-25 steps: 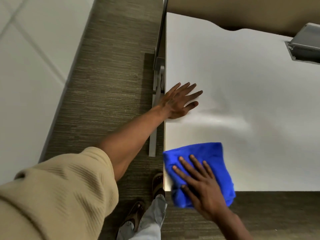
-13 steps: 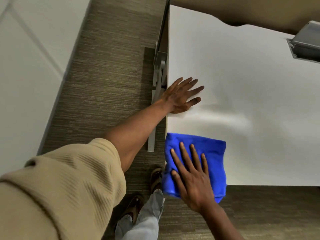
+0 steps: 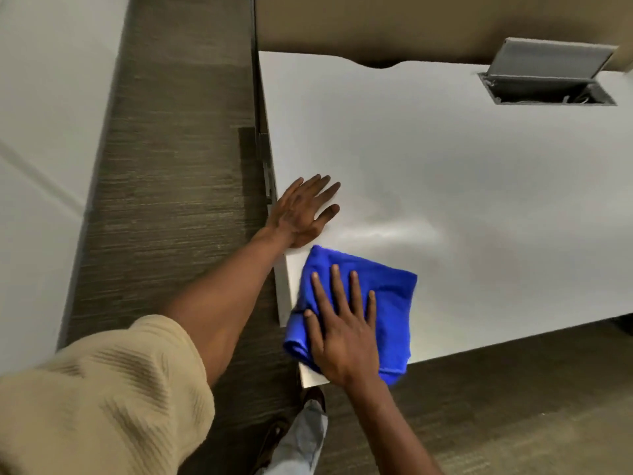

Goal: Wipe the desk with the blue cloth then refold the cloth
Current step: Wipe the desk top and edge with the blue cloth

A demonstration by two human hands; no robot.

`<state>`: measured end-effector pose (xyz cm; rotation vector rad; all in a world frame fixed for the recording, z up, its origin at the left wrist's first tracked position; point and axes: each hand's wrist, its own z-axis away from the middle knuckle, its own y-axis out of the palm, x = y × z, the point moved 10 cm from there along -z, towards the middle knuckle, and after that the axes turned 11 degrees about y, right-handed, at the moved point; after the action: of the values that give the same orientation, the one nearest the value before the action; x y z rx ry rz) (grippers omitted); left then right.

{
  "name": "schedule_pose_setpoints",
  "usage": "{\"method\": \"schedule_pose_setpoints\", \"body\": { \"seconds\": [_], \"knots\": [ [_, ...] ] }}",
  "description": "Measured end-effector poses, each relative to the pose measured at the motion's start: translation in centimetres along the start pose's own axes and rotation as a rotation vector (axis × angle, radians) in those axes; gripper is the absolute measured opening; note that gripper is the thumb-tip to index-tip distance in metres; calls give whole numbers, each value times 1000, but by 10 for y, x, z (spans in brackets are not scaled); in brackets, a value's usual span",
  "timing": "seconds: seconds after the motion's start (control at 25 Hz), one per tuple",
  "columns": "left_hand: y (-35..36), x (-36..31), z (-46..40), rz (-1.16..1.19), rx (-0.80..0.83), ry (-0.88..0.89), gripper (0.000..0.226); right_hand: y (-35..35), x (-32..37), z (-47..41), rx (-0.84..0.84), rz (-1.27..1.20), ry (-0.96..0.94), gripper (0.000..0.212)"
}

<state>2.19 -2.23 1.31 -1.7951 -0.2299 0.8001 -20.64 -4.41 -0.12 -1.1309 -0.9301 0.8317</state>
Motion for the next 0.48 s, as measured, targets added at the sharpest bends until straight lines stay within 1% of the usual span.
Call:
{"method": "schedule_pose_setpoints", "body": {
  "seconds": [0.04, 0.08, 0.12, 0.16, 0.2, 0.24, 0.32, 0.36, 0.4, 0.44, 0.48],
  "knots": [
    [1, 0, 0, -1, -6, -2, 65, 4, 0, 14, 27, 33, -148, 63],
    [2, 0, 0, -4, -15, -2, 65, 1, -14, 19, 35, 48, -232, 62],
    [3, 0, -1, 1, -25, 3, 67, -7, -38, 13, 38, 53, -245, 61],
    [3, 1, -2, 11, -34, 7, 68, -15, -66, -1, 32, 61, -188, 61],
    [4, 2, -2, 16, -40, 12, 70, -24, -93, -19, 27, 64, -78, 61],
    [4, 3, -2, 14, -46, 15, 70, -33, -116, -38, 12, 47, 73, 62],
    [7, 4, -1, 8, -60, 27, 70, -43, -128, -66, -51, -23, 365, 63],
    [8, 5, -2, 13, -64, 28, 70, -42, -117, -72, -71, -67, 468, 64],
    [8, 5, -3, 16, -69, 23, 70, -38, -99, -72, -90, -96, 507, 64],
    [7, 6, -3, 13, -80, 17, 71, -32, -74, -69, -105, -95, 454, 64],
    [5, 5, -4, 8, -94, 17, 71, -26, -46, -62, -93, -84, 314, 64]
  ]
}}
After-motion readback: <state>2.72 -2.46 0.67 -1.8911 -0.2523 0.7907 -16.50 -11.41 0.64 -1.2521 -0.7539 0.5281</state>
